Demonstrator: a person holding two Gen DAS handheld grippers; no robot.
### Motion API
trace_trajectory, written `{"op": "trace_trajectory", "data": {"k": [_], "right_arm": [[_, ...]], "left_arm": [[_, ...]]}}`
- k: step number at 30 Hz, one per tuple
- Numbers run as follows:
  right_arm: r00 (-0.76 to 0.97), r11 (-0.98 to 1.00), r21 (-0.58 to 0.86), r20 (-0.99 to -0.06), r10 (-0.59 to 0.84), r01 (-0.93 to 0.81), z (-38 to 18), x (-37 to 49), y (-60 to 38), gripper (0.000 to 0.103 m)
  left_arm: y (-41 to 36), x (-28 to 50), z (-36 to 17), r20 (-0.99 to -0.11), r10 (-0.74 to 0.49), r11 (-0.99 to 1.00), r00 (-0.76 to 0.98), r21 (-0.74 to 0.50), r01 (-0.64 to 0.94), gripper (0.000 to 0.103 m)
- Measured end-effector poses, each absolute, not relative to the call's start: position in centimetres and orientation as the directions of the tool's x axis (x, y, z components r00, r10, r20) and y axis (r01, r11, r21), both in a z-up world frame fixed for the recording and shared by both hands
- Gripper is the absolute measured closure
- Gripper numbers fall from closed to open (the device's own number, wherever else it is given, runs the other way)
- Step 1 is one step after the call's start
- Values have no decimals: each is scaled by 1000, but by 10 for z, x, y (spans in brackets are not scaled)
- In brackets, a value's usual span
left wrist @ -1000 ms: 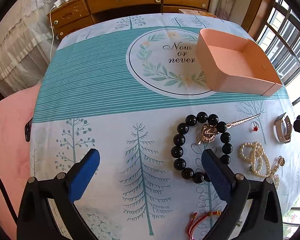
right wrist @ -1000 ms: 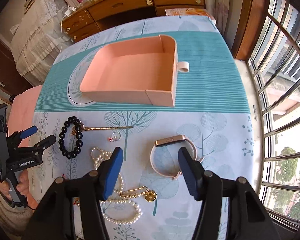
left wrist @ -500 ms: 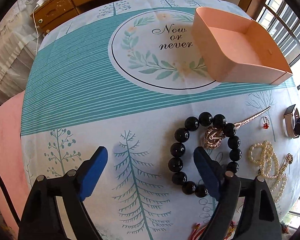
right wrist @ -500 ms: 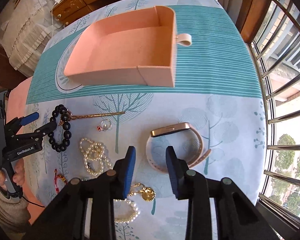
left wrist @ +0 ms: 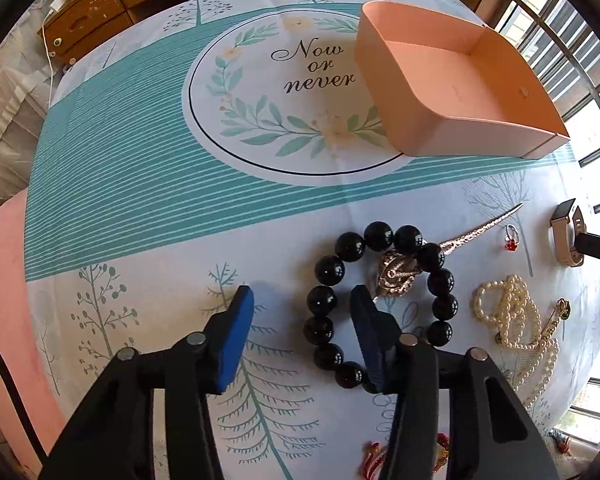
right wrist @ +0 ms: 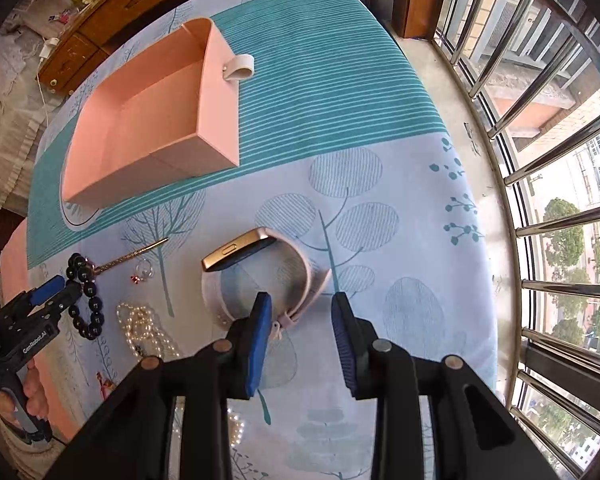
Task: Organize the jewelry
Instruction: 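Grasp the black bead bracelet with the left tool while the right tool grasps the pink watch, then carry bracelet and watch into the pink box and open both tools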
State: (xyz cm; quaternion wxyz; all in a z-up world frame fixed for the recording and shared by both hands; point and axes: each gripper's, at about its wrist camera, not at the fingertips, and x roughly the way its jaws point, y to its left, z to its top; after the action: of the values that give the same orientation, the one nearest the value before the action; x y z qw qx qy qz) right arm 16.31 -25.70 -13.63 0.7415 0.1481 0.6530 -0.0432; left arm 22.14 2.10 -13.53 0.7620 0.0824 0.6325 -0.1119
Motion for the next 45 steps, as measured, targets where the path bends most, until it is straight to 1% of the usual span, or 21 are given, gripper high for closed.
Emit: {"op": "trace_trajectory", "data": {"k": [1,2,4,6,8,11,16,19,22,26,29,33,34,37,41,45], "right_arm": [[127,960,138,-986,109,243,-140,165,-252,75],[140,969,109,-987,79,224,-139,166,-246,83],[132,978,89,-989,65,187,-141,167,-239,88],[139,979,99,-988,74,179,-139,166,-238,93],[143,975,132,-984,108,176,-134,164,-242,93],[210,972,179,-967,145,154,-109,159,-242,94],[371,968,234,-910,183,95,-52,164,-230,94],[448,959,273,-868,213,73,-33,184,-224,94],[482,941,332,-837,261,68,-32,210,-216,94],[494,924,372,-822,283,88,-56,250,-208,94],[491,919,378,-825,279,113,-81,272,-205,93],[474,920,365,-841,261,142,-103,280,-204,85],[472,920,366,-842,263,140,-104,279,-205,84],[509,916,380,-818,267,131,-99,264,-211,84],[575,913,379,-785,232,148,-79,234,-228,84],[637,904,392,-743,203,170,-64,199,-245,84]], "left_arm": [[15,220,-135,-982,-67,959,176,-14,284,87],[11,218,-133,-983,-61,957,172,-9,290,90],[7,216,-132,-983,-44,958,176,9,288,91],[7,213,-131,-984,-66,962,166,-18,271,91],[9,211,-124,-983,-88,968,162,-46,247,91],[21,204,-102,-972,-130,971,197,-84,226,91],[22,192,-43,-933,-186,968,307,-121,218,91],[14,191,-6,-903,-204,966,378,-122,228,91],[8,203,27,-876,-209,966,434,-115,232,91],[-5,218,56,-848,-220,966,482,-120,229,91],[-19,233,59,-841,-228,965,491,-126,231,91],[-46,256,45,-846,-229,961,482,-118,250,91],[-53,260,39,-849,-226,960,477,-111,258,91],[-74,271,22,-860,-221,955,459,-95,281,91],[-94,282,6,-867,-244,946,434,-115,304,91],[-104,294,-18,-871,-210,953,444,-80,292,89]]}}
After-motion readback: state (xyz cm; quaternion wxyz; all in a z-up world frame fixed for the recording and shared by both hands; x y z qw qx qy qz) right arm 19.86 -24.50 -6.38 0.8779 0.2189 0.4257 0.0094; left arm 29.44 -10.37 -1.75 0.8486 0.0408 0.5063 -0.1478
